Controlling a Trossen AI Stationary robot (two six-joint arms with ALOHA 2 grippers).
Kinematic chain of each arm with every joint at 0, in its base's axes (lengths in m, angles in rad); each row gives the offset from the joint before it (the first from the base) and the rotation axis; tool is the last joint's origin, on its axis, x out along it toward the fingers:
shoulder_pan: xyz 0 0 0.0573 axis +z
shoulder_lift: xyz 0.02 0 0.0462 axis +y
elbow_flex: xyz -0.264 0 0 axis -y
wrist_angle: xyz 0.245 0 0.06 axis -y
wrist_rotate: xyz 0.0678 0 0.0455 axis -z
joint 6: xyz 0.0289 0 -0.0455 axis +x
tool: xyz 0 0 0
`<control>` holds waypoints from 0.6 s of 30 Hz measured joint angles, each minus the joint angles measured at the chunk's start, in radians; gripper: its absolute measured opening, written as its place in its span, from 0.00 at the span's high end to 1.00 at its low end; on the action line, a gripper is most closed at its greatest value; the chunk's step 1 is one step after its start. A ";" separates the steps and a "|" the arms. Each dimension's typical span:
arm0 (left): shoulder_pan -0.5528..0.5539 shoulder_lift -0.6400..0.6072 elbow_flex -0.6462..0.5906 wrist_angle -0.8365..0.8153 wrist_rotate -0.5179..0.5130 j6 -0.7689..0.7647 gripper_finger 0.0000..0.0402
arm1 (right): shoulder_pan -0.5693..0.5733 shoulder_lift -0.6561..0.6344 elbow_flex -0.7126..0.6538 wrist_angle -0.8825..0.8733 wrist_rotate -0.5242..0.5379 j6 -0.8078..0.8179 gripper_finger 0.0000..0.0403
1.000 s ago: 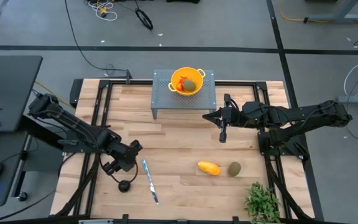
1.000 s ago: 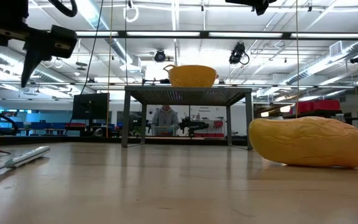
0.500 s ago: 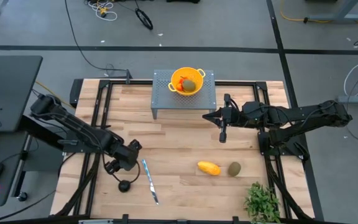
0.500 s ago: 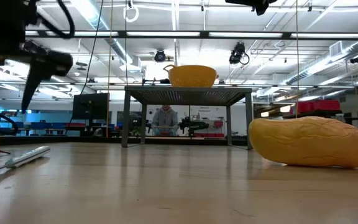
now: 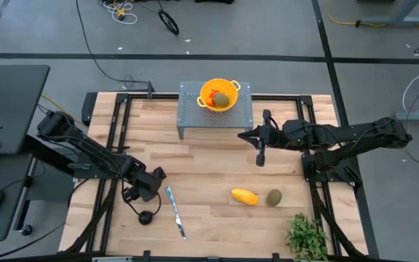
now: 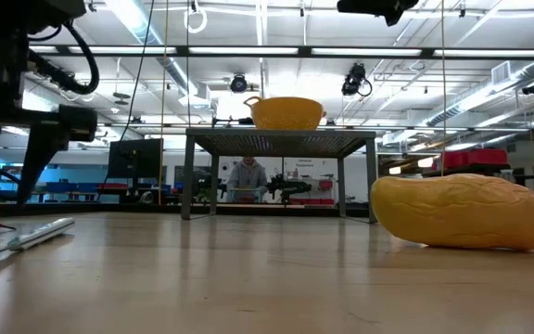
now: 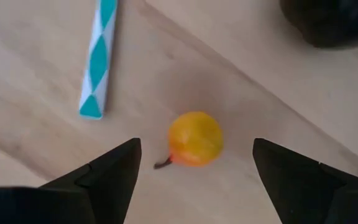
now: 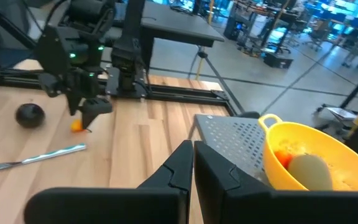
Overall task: Pick & Place Fruit
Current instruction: Put the pear into the yellow colander bowl on the shelf
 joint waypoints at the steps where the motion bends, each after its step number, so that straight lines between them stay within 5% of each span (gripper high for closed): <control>1: 0.000 0.000 -0.009 0.009 0.007 0.000 0.20 | 0.000 0.000 0.000 0.000 0.008 0.000 0.94; 18: 0.000 0.050 -0.042 0.063 0.043 0.030 0.20 | 0.000 0.000 0.000 -0.008 0.011 -0.004 0.94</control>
